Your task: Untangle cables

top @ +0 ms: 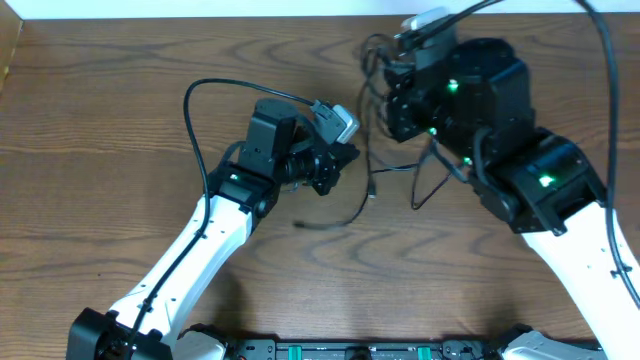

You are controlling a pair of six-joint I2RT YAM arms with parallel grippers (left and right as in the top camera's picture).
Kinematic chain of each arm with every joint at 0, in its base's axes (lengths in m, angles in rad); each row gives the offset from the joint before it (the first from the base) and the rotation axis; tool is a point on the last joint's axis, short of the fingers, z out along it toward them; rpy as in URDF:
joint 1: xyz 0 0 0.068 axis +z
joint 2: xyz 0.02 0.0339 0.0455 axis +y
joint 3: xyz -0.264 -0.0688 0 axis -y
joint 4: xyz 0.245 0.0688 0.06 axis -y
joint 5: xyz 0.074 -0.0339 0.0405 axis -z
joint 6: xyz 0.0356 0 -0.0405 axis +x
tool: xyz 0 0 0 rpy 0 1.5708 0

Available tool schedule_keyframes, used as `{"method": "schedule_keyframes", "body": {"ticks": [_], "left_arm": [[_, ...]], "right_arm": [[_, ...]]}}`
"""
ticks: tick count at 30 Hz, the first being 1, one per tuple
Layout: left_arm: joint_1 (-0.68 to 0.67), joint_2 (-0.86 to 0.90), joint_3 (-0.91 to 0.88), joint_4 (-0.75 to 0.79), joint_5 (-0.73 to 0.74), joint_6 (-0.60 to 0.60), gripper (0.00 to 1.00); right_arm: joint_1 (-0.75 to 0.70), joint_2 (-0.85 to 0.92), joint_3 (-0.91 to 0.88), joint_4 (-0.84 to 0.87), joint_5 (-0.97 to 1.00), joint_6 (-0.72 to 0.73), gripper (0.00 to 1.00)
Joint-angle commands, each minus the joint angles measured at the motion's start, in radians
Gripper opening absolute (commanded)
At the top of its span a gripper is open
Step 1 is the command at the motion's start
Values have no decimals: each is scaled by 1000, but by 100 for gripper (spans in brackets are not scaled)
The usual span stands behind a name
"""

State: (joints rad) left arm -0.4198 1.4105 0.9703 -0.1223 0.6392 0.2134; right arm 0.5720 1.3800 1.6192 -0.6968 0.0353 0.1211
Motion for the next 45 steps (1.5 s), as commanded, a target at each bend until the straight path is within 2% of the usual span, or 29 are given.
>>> {"method": "schedule_keyframes", "body": {"ticks": [1,6,7,9,12,16,22,27,30,32,33,35,36,39,45], "left_arm": [[-3,9,2,35,16,9,7],[-3,9,2,103,16,1,8],[-3,9,2,116,16,-2,14],[-3,9,2,139,16,-10,45],[-3,9,2,175,16,-10,65],[-3,10,2,232,15,-10,68],[-4,65,2,332,1,-11,68],[-19,146,2,423,1,-69,68],[-31,179,2,470,1,-93,68],[-38,190,2,485,1,-96,60],[-40,191,2,484,1,-96,49],[-42,191,2,479,1,-96,15],[-41,190,2,475,0,-95,8],[-28,190,2,439,-3,-95,7],[51,190,2,293,-90,-91,7]], "right_arm": [[12,-8,1,13,7,-41,1],[12,-8,3,8,7,-41,1],[12,-8,3,7,7,-41,1],[12,-8,3,7,7,-41,1],[13,-8,3,6,7,-41,1],[13,-9,3,3,6,-41,1],[44,-23,3,-2,7,-42,1],[74,-52,3,-3,23,-56,1],[78,-71,3,-9,26,-56,1],[77,-82,3,-20,32,-56,1],[78,-85,3,-27,40,-56,1],[77,-89,3,-45,73,-56,1],[77,-89,3,-53,97,-56,1],[77,-89,3,-84,231,-56,1],[64,-89,3,-133,685,24,1]]}}
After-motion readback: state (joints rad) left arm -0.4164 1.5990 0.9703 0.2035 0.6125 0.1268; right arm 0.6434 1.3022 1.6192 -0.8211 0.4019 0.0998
